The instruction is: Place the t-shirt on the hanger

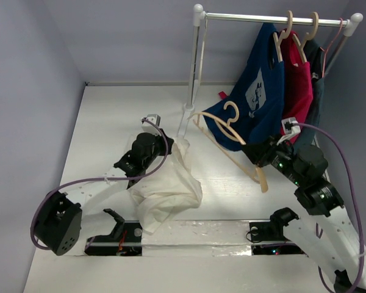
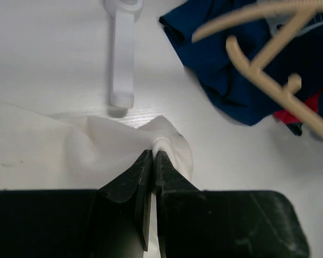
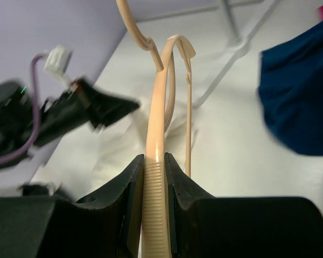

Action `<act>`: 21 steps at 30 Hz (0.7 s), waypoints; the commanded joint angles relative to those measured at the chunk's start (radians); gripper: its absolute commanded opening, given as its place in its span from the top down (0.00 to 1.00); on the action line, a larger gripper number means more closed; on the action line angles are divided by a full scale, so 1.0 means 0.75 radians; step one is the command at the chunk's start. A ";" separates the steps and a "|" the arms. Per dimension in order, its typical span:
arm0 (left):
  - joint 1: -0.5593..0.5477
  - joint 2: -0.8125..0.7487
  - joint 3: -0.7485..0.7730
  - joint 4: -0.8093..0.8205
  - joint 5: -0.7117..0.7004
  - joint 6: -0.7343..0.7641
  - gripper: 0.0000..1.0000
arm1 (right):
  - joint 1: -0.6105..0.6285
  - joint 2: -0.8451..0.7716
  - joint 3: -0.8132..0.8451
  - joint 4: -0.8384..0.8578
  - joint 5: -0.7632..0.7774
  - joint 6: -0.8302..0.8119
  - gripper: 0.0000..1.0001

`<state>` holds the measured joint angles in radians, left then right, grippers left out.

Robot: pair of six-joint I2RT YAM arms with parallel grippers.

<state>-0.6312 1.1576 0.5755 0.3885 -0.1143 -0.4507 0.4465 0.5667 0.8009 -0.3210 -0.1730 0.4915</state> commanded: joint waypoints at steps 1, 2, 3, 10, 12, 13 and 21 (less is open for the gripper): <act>0.056 0.039 0.108 0.083 0.040 -0.021 1.00 | 0.008 -0.093 0.010 -0.163 -0.285 0.091 1.00; 0.082 0.054 0.120 0.087 0.046 -0.021 1.00 | 0.008 -0.139 0.016 -0.226 -0.295 0.087 1.00; 0.083 0.066 0.131 0.087 0.048 -0.021 1.00 | 0.008 -0.164 0.020 -0.247 -0.329 0.089 1.00; 0.097 0.164 0.220 0.098 0.056 -0.023 1.00 | 0.008 -0.265 0.022 -0.355 -0.442 0.093 1.00; 0.097 0.168 0.229 0.098 0.070 -0.031 1.00 | 0.008 -0.273 0.002 -0.339 -0.469 0.101 1.00; 0.097 0.170 0.233 0.098 0.079 -0.035 1.00 | 0.008 -0.271 -0.029 -0.329 -0.467 0.105 1.00; 0.097 0.099 0.176 0.089 0.081 -0.039 1.00 | 0.008 -0.273 -0.129 -0.165 -0.389 0.110 1.00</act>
<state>-0.5610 1.2884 0.7006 0.4030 -0.0563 -0.4740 0.4465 0.3740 0.7036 -0.5659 -0.4728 0.5632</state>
